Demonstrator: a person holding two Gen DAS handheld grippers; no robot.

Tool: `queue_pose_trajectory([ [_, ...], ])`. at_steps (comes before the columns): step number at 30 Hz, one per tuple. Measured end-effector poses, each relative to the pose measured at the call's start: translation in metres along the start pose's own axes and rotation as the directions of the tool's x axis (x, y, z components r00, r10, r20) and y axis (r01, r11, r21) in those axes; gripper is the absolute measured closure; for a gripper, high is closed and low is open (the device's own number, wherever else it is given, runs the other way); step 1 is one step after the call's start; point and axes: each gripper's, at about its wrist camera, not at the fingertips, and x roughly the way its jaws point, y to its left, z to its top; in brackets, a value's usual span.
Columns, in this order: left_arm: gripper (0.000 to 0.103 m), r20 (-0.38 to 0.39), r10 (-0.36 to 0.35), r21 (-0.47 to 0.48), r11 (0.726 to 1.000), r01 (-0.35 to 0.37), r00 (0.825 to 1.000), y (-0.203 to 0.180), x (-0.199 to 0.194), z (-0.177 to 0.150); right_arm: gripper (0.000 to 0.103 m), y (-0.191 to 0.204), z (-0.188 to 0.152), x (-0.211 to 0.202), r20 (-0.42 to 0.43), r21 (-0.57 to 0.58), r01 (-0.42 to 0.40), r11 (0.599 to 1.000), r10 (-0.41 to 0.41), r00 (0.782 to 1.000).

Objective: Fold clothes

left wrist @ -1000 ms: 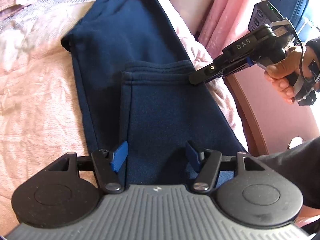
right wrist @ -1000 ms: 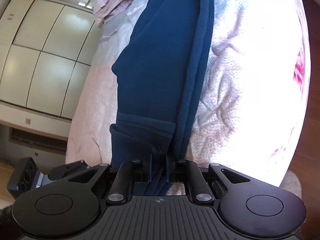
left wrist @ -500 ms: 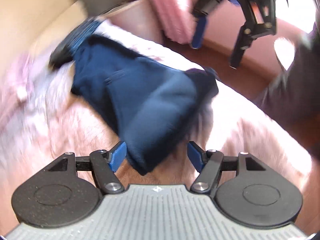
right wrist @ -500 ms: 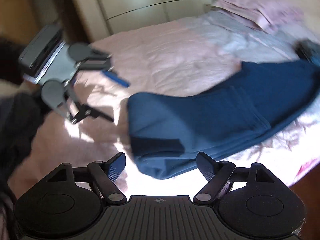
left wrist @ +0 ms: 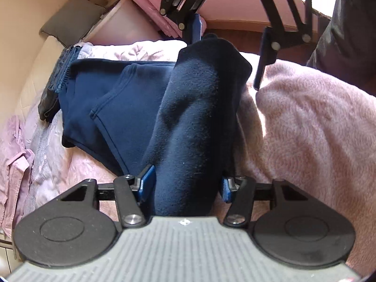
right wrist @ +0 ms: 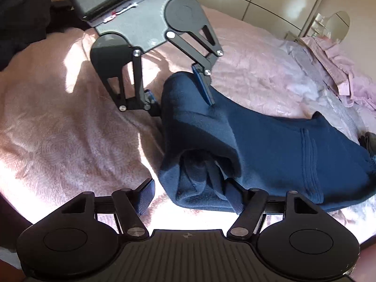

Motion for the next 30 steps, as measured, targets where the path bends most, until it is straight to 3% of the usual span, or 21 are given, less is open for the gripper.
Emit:
queue_pose_trajectory([
  [2, 0.051, 0.003, -0.002, -0.044, 0.999, 0.002, 1.0, 0.005, -0.008, 0.001, 0.034, -0.019, -0.004, -0.018, 0.019, 0.135, -0.022, 0.991, 0.02, 1.0],
  [6, 0.048, 0.011, 0.001, -0.048, 0.999, -0.001, 1.0, 0.004, -0.014, 0.005, 0.034, -0.048, -0.026, -0.051, 0.061, 0.479, -0.16, 0.863, 0.149, 0.987],
  [11, 0.043, 0.042, -0.006, -0.03, 1.0, 0.007, 0.999, -0.003, -0.026, 0.008, 0.034, -0.056, -0.028, -0.049, 0.192, 0.536, -0.315, 0.784, 0.25, 0.949],
  [14, 0.042, 0.043, -0.022, -0.035, 0.999, 0.024, 0.999, -0.002, -0.027, 0.005, 0.034, -0.075, -0.031, -0.03, 0.259, 0.636, -0.365, 0.68, 0.258, 0.931],
  [16, 0.042, 0.043, -0.036, -0.046, 0.998, 0.038, 0.998, 0.001, -0.027, 0.003, 0.034, -0.091, -0.04, -0.03, 0.413, 0.68, -0.529, 0.508, 0.332, 0.848],
  [19, 0.042, 0.045, -0.058, -0.083, 0.995, 0.062, 0.997, 0.009, -0.028, 0.0, 0.034, -0.102, -0.053, -0.026, 0.505, 0.694, -0.643, 0.323, 0.418, 0.755],
  [20, 0.042, 0.046, -0.062, -0.099, 0.993, 0.067, 0.997, 0.012, -0.03, -0.002, 0.034, -0.106, -0.06, -0.023, 0.497, 0.718, -0.63, 0.294, 0.416, 0.761],
  [23, 0.041, 0.044, -0.074, -0.153, 0.985, 0.08, 0.996, 0.021, -0.037, -0.007, 0.034, -0.115, -0.07, -0.03, 0.485, 0.753, -0.582, 0.306, 0.34, 0.806],
  [24, 0.04, 0.044, -0.082, -0.18, 0.98, 0.089, 0.996, 0.025, -0.039, -0.009, 0.034, -0.115, -0.071, -0.028, 0.499, 0.749, -0.598, 0.284, 0.351, 0.792],
  [26, 0.039, 0.046, -0.121, -0.262, 0.957, 0.129, 0.992, 0.037, -0.041, -0.017, 0.034, -0.111, -0.07, -0.016, 0.53, 0.727, -0.658, 0.196, 0.449, 0.72],
  [27, 0.039, 0.055, -0.148, -0.311, 0.937, 0.157, 0.988, 0.045, -0.041, -0.022, 0.034, -0.111, -0.071, -0.013, 0.524, 0.739, -0.65, 0.178, 0.455, 0.72],
  [30, 0.039, 0.092, -0.225, -0.449, 0.86, 0.242, 0.97, 0.069, -0.041, -0.037, 0.034, -0.118, -0.075, -0.019, 0.518, 0.757, -0.622, 0.201, 0.396, 0.758],
])
